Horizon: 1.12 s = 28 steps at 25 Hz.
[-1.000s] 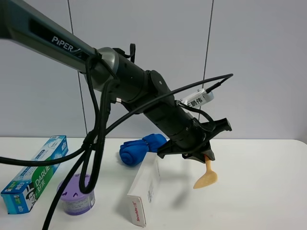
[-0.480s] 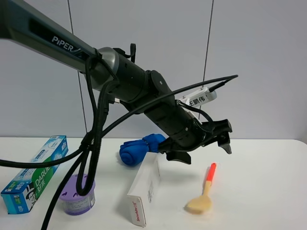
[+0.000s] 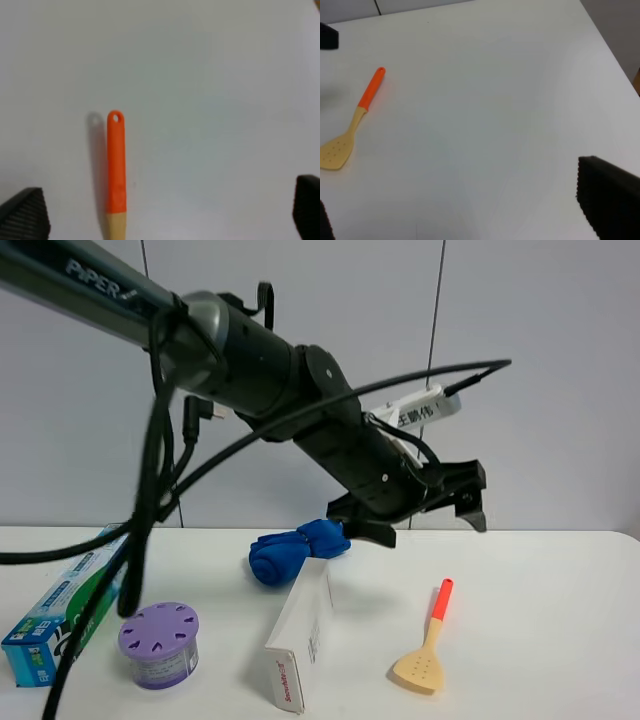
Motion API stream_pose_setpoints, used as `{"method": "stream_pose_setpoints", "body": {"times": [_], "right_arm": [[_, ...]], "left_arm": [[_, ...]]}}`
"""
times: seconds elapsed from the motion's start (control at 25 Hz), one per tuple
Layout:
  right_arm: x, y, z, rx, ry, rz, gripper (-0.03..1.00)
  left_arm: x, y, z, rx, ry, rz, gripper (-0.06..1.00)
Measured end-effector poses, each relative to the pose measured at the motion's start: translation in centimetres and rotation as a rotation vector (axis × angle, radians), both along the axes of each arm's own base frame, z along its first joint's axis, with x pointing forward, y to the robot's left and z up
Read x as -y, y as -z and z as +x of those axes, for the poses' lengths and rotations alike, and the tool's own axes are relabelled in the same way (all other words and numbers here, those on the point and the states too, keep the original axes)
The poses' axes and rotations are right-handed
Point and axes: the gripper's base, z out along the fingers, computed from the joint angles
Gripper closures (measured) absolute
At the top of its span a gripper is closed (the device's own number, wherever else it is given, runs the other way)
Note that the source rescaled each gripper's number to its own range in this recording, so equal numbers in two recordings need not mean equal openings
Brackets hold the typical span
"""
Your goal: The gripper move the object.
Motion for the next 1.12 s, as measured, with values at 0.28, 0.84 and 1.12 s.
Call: {"method": "stream_pose_setpoints", "body": {"times": [0.28, 0.84, 1.12], "right_arm": [[0.0, 0.0, 0.0, 0.000, 0.000, 0.000, -0.03], [0.0, 0.0, 0.0, 0.000, 0.000, 0.000, -0.03], [0.0, 0.0, 0.0, 0.000, 0.000, 0.000, -0.03]], "left_arm": [[-1.8, -6.7, -0.3, 0.254, 0.075, 0.059, -0.05], [-14.2, -9.1, 5.9, 0.274, -0.080, 0.293, -0.05], [-21.0, -8.5, 7.9, 0.155, -0.199, 0.352, -0.05]]}}
